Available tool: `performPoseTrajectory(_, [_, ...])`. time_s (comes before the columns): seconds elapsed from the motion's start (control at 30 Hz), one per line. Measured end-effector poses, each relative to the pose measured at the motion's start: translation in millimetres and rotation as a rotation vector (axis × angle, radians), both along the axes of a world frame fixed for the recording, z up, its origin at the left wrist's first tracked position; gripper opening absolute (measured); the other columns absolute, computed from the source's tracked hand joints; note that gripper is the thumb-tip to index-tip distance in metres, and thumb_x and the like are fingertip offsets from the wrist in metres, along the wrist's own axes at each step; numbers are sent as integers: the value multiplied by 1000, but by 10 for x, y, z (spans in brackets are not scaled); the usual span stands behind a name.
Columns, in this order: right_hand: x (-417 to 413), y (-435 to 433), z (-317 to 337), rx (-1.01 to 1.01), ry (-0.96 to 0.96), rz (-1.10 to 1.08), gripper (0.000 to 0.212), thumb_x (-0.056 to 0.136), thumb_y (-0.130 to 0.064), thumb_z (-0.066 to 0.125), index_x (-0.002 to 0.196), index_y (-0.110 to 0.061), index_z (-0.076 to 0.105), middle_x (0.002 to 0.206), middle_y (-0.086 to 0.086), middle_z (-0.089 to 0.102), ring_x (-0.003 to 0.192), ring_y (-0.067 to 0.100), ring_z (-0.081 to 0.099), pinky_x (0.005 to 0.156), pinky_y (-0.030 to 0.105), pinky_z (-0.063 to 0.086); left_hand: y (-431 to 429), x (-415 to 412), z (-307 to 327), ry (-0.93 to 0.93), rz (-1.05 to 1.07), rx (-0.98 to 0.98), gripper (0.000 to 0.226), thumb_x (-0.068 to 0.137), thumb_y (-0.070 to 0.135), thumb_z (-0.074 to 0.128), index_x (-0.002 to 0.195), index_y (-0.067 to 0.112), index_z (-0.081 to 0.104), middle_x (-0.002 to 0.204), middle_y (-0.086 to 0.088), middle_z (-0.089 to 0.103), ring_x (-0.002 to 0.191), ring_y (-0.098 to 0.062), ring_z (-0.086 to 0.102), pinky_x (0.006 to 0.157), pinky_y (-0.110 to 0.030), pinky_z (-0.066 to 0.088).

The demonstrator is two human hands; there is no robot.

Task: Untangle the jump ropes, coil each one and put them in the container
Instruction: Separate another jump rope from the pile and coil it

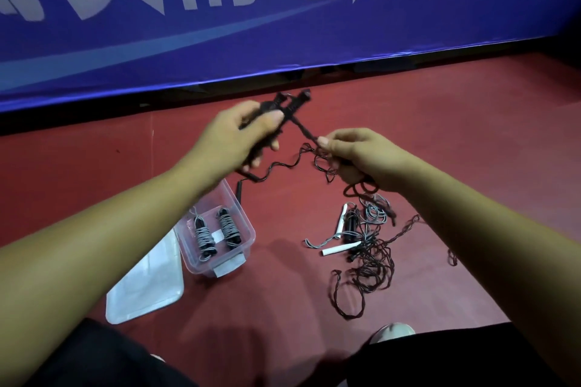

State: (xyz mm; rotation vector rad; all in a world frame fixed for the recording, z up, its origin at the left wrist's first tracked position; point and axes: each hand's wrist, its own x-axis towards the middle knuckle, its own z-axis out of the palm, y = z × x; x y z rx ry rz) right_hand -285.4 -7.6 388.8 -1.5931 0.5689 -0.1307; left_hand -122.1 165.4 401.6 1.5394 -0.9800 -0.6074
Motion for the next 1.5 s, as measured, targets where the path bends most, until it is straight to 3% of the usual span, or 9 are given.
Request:
performPoseTrajectory(0.1, [85, 237, -26, -3, -19, 86, 14, 99, -14, 59, 100, 0, 57, 66, 9, 45, 47, 13, 34, 42, 21, 26, -25, 217, -70, 237, 168, 0, 22, 99, 37, 57, 120, 33, 56, 73, -8, 66, 43, -20, 48, 40, -19, 33])
performPoseTrajectory(0.23, [139, 367, -57, -15, -15, 21, 5, 92, 4, 63, 91, 2, 58, 64, 11, 61, 51, 17, 53, 48, 22, 45, -61, 383, -91, 297, 283, 101, 18, 98, 39, 56, 93, 23, 63, 74, -8, 64, 41, -17, 47, 37, -17, 31])
performPoseTrajectory(0.33, [117, 353, -59, 61, 12, 9, 10, 92, 7, 60, 84, 1, 59, 68, 16, 62, 56, 19, 56, 56, 23, 49, -78, 459, -128, 325, 322, 137, 22, 96, 42, 59, 92, 20, 62, 70, -5, 65, 40, -17, 46, 38, -17, 32])
performPoseTrajectory(0.6, [144, 465, 26, 138, 49, 23, 10, 94, 10, 52, 89, 3, 56, 67, 16, 60, 49, 16, 53, 44, 21, 43, -95, 574, -246, 348, 396, 207, 31, 95, 44, 60, 98, 14, 63, 73, -6, 68, 41, -16, 48, 38, -18, 35])
performPoseTrajectory(0.73, [116, 403, 29, 55, 95, 27, 13, 90, -1, 68, 82, -4, 58, 62, 13, 58, 46, 16, 48, 41, 21, 40, -92, 580, -254, 346, 380, 217, 30, 94, 45, 61, 96, 14, 63, 73, -6, 68, 42, -17, 49, 39, -19, 35])
performPoseTrajectory(0.9, [85, 409, 49, 45, 86, -50, 20, 88, 7, 67, 78, -2, 53, 62, 17, 62, 47, 18, 58, 45, 22, 47, -104, 652, -251, 366, 400, 193, 31, 95, 45, 60, 94, 15, 63, 72, -5, 68, 41, -16, 49, 39, -18, 35])
performPoseTrajectory(1.23, [-11, 515, -10, 69, 235, 132, 13, 90, 4, 64, 103, 7, 60, 64, 10, 56, 40, 8, 42, 38, 17, 34, 81, 1074, -461, 310, 566, 269, 31, 97, 45, 57, 96, 14, 60, 76, -7, 65, 41, -17, 46, 37, -16, 34])
performPoseTrajectory(1.4, [13, 551, -7, -108, 234, 221, 16, 97, -13, 63, 96, 3, 58, 60, 9, 57, 41, 11, 39, 41, 22, 30, 45, 1119, -614, 252, 551, 339, 33, 97, 45, 57, 92, 12, 59, 76, -7, 66, 41, -17, 45, 36, -18, 34])
performPoseTrajectory(1.5, [11, 575, -34, -188, 280, 266, 11, 96, -8, 62, 93, 3, 58, 65, 11, 61, 44, 13, 44, 47, 26, 34, 59, 1151, -668, 248, 578, 354, 32, 97, 42, 56, 82, 13, 57, 75, -6, 64, 42, -17, 43, 36, -15, 33])
